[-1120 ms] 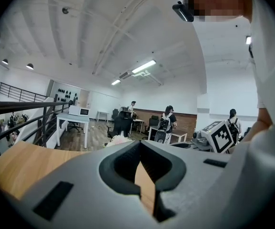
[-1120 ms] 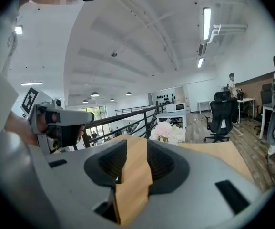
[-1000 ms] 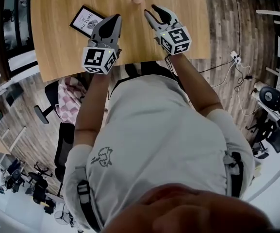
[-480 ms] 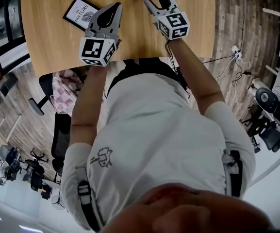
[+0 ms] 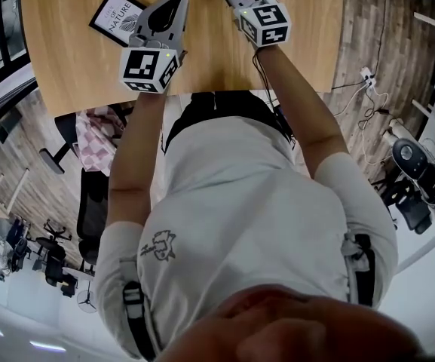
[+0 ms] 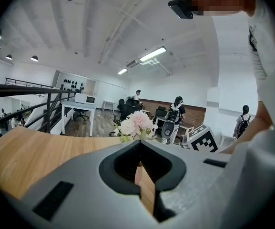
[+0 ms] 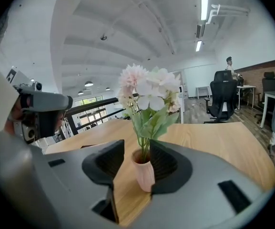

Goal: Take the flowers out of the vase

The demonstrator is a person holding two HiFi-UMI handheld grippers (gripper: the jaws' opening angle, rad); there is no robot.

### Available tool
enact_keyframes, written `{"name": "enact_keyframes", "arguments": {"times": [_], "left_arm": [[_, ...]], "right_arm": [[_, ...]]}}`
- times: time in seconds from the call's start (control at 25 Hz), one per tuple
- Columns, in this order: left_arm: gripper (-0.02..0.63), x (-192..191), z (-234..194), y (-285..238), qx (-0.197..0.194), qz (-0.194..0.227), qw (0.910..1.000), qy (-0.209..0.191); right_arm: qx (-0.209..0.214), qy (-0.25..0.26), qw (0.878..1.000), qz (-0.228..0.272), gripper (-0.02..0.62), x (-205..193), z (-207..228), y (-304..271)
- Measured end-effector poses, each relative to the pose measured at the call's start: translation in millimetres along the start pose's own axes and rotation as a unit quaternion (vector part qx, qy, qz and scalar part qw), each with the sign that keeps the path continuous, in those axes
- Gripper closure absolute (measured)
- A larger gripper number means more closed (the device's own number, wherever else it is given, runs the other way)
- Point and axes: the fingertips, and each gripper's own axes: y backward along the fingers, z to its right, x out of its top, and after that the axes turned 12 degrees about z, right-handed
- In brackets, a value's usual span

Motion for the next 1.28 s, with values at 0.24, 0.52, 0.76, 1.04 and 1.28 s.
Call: {"name": "enact_keyframes", "arguments": {"times": [0.24, 0.52, 0.76, 1.04, 1.28], "left_arm": [[0.603, -12.2, -11.1, -7.6, 0.011, -0.005, 0.9999, 0.010], [0.603, -18.1, -11.0, -13.2, 0.017, -0.010, 0.9997, 0.016], [0.603, -23.9, -13.0, -15.3, 0.019, -0.014, 0.9995, 0.023], [0.603, -26.3, -16.7, -13.8, 0.026, -0.015, 0.9990, 0.032], [0.603, -25.4, -17.1, -13.8, 0.029, -0.015, 0.9990, 0.031]], "right_arm": [[0.002, -0.002, 1.000, -0.013, 0.414, -12.9, 7.3, -15.6], [0.011, 0.011, 1.000, -0.015, 0.414, -9.4, 12.4, -28.4], [0.020, 0.018, 0.999, -0.023, 0.441, -11.7, 13.4, -38.3], [0.028, 0.017, 0.999, -0.020, 0.526, -10.0, 10.8, -42.2], [0.035, 0.013, 0.999, -0.011, 0.543, -3.3, 10.1, -40.6]]}}
